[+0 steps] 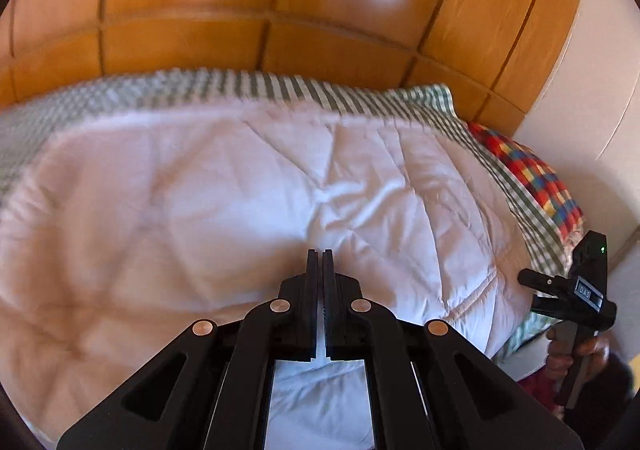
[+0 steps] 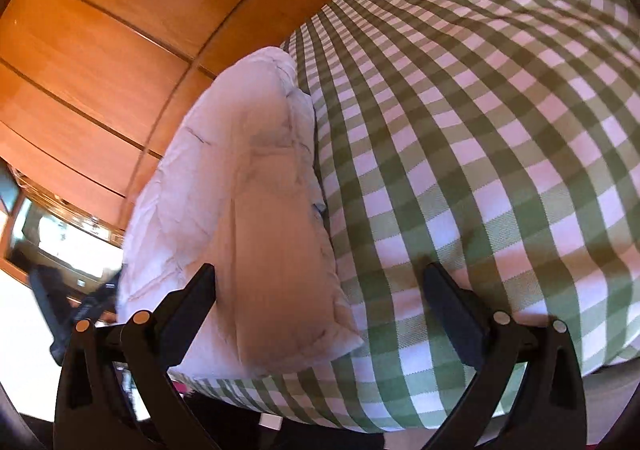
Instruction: Fold small clothes
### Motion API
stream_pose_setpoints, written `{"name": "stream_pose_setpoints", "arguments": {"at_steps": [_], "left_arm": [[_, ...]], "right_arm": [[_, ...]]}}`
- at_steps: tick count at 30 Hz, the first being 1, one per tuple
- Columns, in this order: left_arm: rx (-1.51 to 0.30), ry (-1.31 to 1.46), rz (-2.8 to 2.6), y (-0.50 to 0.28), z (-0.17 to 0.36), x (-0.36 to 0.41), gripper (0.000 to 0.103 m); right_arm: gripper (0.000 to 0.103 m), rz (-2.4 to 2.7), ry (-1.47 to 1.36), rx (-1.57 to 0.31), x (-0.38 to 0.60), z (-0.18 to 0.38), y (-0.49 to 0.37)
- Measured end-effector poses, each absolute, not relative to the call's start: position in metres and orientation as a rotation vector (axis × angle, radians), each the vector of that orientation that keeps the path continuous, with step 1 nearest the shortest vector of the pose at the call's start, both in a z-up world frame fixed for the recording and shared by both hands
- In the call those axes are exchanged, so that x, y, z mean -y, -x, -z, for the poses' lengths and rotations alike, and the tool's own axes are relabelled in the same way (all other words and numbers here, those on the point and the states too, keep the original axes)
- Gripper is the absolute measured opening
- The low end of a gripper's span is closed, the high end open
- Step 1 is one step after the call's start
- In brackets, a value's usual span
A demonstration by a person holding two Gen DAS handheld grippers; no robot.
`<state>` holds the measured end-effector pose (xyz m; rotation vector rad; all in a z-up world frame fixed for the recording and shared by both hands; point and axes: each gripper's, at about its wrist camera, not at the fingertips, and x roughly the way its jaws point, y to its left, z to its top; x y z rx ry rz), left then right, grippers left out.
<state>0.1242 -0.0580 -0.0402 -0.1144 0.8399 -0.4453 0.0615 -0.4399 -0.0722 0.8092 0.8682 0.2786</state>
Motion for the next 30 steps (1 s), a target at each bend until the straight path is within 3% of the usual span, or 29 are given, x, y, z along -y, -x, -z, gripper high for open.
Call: {"name": "stream_pose_setpoints", "arguments": {"at_steps": [6, 14, 16, 17, 18, 21, 28, 30], "left_arm": [[-0.965, 0.24, 0.449, -0.155, 0.077, 0.051, 0.0], [-0.976, 0.233, 0.441, -0.157, 0.085, 0.053, 0.0], [-0.975, 0.227, 0.435, -0.159, 0.084, 0.055, 0.0], [-0.974, 0.218, 0.43, -0.159, 0.084, 0.06, 0.0], [-0.97, 0.201, 0.425, -0.159, 0.084, 0.061, 0.0], [-0.956, 0.158, 0.406, -0.157, 0.082, 0.065, 0.0], [-0.915, 0.062, 0.353, -0.147, 0.075, 0.075, 0.0], [-0.907, 0.054, 0.342, -0.143, 0.071, 0.073, 0.0]], "right_arm": [[0.101, -0.417, -0.876, -0.865, 0.437, 0.072, -0.074], [0.099, -0.422, -0.847, -0.865, 0.411, 0.066, -0.106], [0.088, -0.402, -0.771, -0.877, 0.4, 0.063, -0.113], [0.064, -0.417, -0.777, -0.883, 0.397, 0.064, -0.115], [0.055, -0.423, -0.816, -0.887, 0.396, 0.068, -0.114], [0.043, -0.424, -0.826, -0.866, 0.394, 0.063, -0.108], [0.043, -0.415, -0.833, -0.878, 0.391, 0.064, -0.093], [0.057, -0.394, -0.83, -0.891, 0.389, 0.067, -0.091]]}}
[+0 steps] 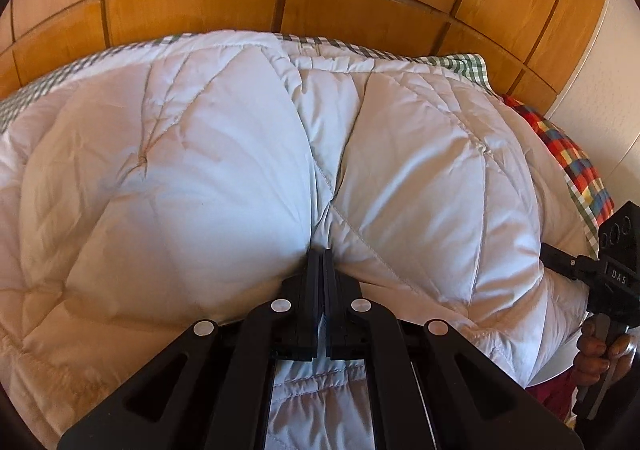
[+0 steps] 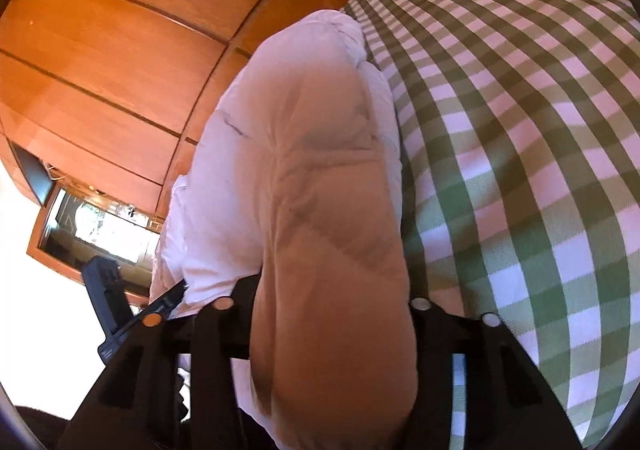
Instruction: Fold small clothes
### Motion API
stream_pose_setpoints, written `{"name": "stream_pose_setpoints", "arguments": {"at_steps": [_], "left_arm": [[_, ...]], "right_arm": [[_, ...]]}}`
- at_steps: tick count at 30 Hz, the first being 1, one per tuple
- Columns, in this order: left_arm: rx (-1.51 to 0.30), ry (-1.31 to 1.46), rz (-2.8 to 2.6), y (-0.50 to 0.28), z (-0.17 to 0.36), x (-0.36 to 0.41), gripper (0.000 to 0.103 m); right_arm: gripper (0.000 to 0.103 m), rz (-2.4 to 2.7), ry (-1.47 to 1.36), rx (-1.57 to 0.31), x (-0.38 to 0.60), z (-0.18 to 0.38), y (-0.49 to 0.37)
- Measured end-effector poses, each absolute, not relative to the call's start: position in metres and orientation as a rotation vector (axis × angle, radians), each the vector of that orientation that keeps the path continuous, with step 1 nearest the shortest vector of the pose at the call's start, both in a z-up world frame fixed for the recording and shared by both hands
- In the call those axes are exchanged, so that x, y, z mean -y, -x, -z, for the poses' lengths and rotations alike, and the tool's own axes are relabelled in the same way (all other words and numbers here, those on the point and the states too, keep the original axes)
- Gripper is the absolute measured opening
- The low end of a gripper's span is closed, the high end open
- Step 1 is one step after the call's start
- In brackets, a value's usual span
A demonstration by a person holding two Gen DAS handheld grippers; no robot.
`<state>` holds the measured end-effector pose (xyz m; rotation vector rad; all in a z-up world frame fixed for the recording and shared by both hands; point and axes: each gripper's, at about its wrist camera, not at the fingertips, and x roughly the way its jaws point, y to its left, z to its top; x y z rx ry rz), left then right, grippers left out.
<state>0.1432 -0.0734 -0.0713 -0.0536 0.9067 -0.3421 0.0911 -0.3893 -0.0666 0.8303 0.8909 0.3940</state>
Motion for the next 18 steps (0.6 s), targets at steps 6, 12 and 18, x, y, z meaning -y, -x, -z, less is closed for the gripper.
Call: {"name": "stream_pose_setpoints", "arguments": {"at_steps": [6, 12, 18], "left_arm": [[-0.87, 0.024, 0.32, -0.133, 0.061, 0.069, 0.0], [-0.842, 0.028, 0.315, -0.125, 0.053, 0.062, 0.0], [-0.826, 0.051, 0.304, -0.12, 0.048, 0.052, 0.0]], "right_arm": [[0.085, -0.395, -0.786, -0.914, 0.379, 0.059, -0.087], [0.086, -0.369, -0.781, -0.922, 0.375, 0.061, -0.083], [0.088, -0.35, -0.81, -0.918, 0.372, 0.063, -0.087]]}}
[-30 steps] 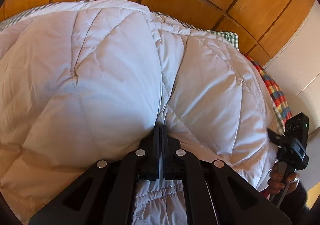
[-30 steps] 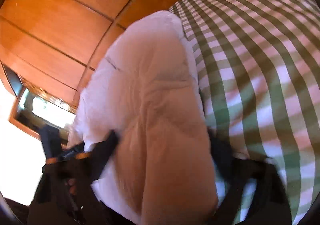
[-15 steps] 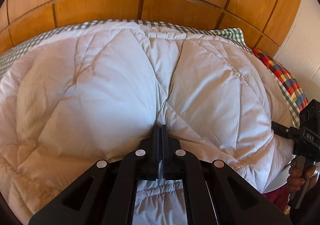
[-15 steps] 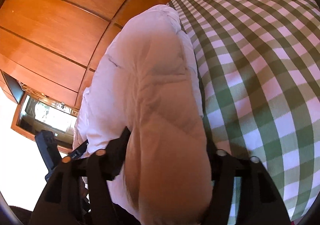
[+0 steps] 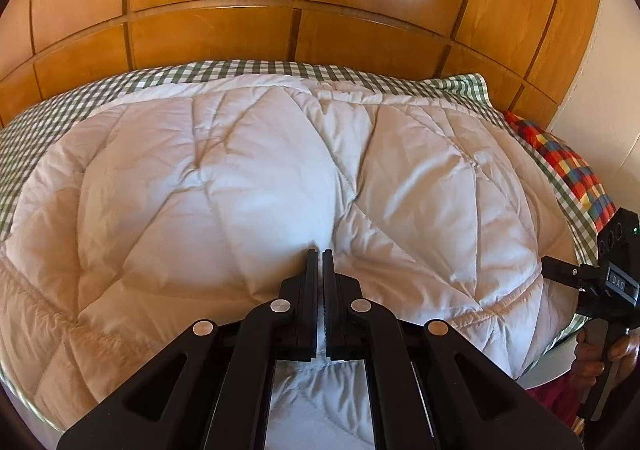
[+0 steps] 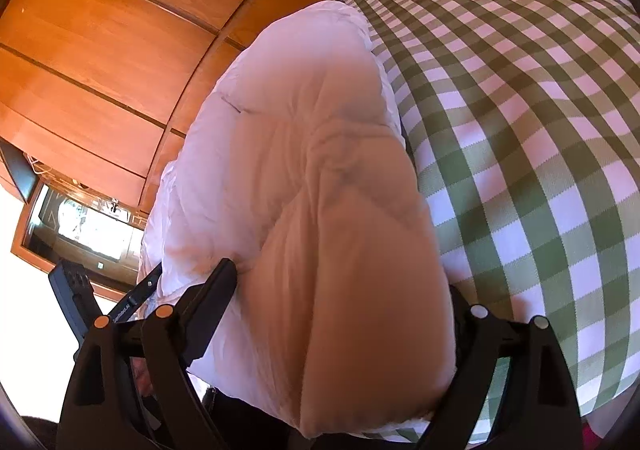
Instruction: Fold small clothes
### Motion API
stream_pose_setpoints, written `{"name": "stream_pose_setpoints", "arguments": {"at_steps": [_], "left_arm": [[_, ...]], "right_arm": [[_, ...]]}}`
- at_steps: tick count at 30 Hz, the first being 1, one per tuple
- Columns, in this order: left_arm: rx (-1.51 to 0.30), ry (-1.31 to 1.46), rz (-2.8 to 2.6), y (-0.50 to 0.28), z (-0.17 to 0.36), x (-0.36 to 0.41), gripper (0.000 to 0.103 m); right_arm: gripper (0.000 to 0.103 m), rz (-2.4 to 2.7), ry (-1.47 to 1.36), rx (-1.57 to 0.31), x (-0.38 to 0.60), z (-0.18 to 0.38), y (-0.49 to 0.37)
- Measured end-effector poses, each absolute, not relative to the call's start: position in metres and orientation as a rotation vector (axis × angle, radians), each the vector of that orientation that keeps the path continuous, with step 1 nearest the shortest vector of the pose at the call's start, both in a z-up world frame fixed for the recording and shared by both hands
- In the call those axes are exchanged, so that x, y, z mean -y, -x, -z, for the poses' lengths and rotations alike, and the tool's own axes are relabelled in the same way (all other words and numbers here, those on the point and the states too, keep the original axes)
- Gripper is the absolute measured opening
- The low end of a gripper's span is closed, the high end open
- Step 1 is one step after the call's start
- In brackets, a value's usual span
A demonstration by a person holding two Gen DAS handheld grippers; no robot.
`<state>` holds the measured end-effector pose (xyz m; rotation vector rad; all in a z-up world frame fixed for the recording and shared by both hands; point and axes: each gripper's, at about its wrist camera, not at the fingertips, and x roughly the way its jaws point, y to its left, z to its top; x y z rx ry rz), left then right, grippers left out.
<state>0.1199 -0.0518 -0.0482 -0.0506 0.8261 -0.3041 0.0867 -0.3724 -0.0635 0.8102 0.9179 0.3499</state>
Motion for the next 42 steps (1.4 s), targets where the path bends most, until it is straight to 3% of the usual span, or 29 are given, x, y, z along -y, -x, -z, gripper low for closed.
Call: {"name": "stream_pose_setpoints", "arguments": {"at_steps": [7, 15, 17, 19, 23, 28, 31, 32, 33, 34, 36, 37, 39, 42], "left_arm": [[-0.809, 0.087, 0.273, -0.113, 0.045, 0.033, 0.0], [-0.714, 0.248, 0.241, -0.097, 0.013, -0.035, 0.0], [-0.67, 0.305, 0.192, -0.093, 0.003, -0.071, 0.014], [-0.64, 0.34, 0.128, -0.09, -0.004, -0.103, 0.039], [-0.662, 0.399, 0.07, -0.098, -0.004, -0.152, 0.047], [-0.764, 0.417, 0.143, -0.133, 0.009, -0.17, 0.051], [-0.833, 0.457, 0.215, -0.157, 0.021, -0.172, 0.051], [-0.866, 0.473, 0.228, -0.168, 0.028, -0.171, 0.051], [-0.893, 0.47, 0.23, -0.173, 0.034, -0.17, 0.049], [-0.914, 0.457, 0.233, -0.179, 0.038, -0.167, 0.035], [-0.929, 0.422, 0.252, -0.182, 0.041, -0.158, 0.02], [-0.911, 0.409, 0.245, -0.181, 0.039, -0.155, 0.009], [-0.833, 0.407, 0.219, -0.172, 0.027, -0.157, 0.006], [-0.754, 0.417, 0.176, -0.163, 0.016, -0.163, 0.005]], "right_arm": [[0.091, -0.314, -0.863, -0.933, 0.388, 0.064, -0.083], [0.092, -0.096, -0.697, -0.79, 0.421, 0.009, -0.062], [0.09, -0.093, -0.685, -0.763, 0.423, 0.0, -0.069], [0.082, -0.088, -0.66, -0.769, 0.42, -0.002, -0.083], [0.067, -0.073, -0.59, -0.79, 0.41, -0.005, -0.117], [0.067, -0.074, -0.524, -0.814, 0.389, -0.01, -0.158], [0.067, -0.079, -0.475, -0.847, 0.379, -0.008, -0.172], [0.061, -0.075, -0.455, -0.859, 0.375, -0.008, -0.176], [0.046, -0.079, -0.428, -0.879, 0.37, -0.005, -0.18], [0.042, -0.081, -0.408, -0.889, 0.367, -0.004, -0.181], [0.022, -0.069, -0.348, -0.887, 0.361, -0.005, -0.18], [0.017, -0.058, -0.327, -0.877, 0.361, -0.007, -0.18], [0.007, -0.046, -0.307, -0.837, 0.36, -0.016, -0.173], [0.005, -0.029, -0.293, -0.776, 0.362, -0.024, -0.173]]}}
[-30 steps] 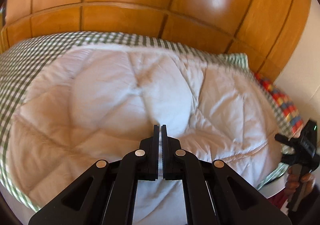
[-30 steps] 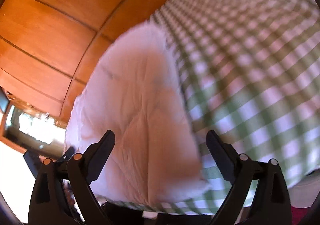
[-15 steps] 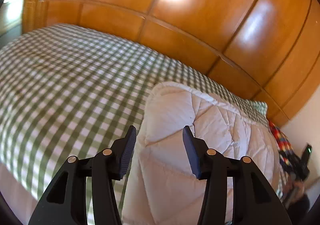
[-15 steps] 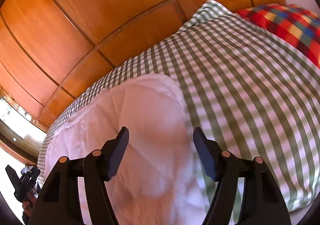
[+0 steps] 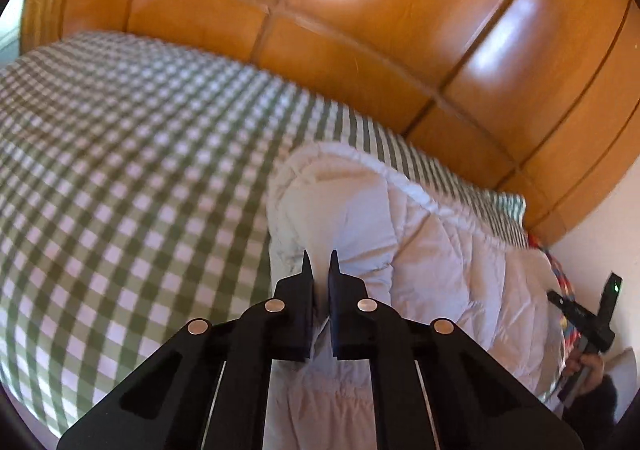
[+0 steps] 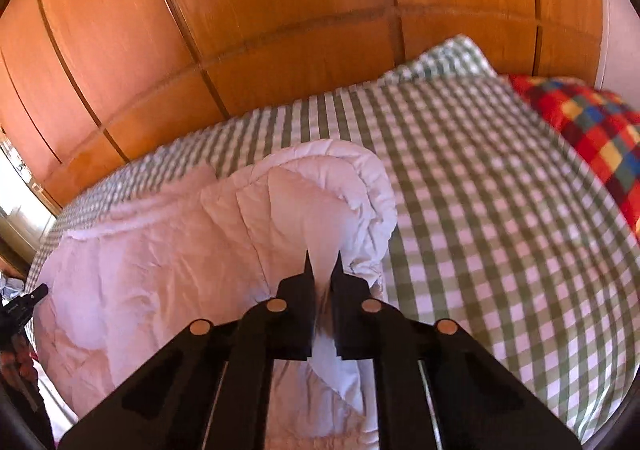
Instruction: Fold small clothes
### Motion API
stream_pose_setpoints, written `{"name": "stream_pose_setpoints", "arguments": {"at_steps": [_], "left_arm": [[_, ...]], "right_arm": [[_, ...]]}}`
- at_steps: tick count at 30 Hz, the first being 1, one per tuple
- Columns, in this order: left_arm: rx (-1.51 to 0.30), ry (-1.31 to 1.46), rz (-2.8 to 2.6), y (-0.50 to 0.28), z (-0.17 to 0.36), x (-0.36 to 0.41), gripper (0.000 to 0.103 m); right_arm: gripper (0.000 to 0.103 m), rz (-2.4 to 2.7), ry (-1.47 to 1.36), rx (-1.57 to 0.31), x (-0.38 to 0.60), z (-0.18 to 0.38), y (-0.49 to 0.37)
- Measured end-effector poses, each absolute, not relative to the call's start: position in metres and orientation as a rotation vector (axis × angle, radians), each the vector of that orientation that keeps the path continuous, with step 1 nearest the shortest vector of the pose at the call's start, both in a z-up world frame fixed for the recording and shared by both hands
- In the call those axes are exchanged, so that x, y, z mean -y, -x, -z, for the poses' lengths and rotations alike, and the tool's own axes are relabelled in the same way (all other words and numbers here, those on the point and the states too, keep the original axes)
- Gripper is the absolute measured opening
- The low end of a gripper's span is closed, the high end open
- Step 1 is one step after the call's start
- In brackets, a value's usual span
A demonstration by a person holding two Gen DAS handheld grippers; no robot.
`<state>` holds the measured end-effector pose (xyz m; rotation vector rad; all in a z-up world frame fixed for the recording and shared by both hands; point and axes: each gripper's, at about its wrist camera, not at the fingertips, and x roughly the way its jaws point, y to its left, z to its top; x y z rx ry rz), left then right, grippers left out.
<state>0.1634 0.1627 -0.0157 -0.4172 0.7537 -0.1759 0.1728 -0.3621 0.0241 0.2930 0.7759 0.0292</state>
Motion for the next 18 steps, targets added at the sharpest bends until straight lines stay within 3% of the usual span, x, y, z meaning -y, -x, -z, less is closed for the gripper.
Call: {"name": "stream_pose_setpoints", "arguments": {"at_steps": [9, 18], "left_arm": [[-0.877, 0.244, 0.016, -0.186, 0.067, -0.141, 0.004], [-0.884, 0.197, -0.032, -0.183, 0.057, -0.134, 0.005]], "right_arm": [[0.004, 0.105, -0.271, -0.85, 0.357, 0.032, -0.213], [0.012, 0.108, -0.258, -0.878, 0.358, 0.033, -0.214]]}}
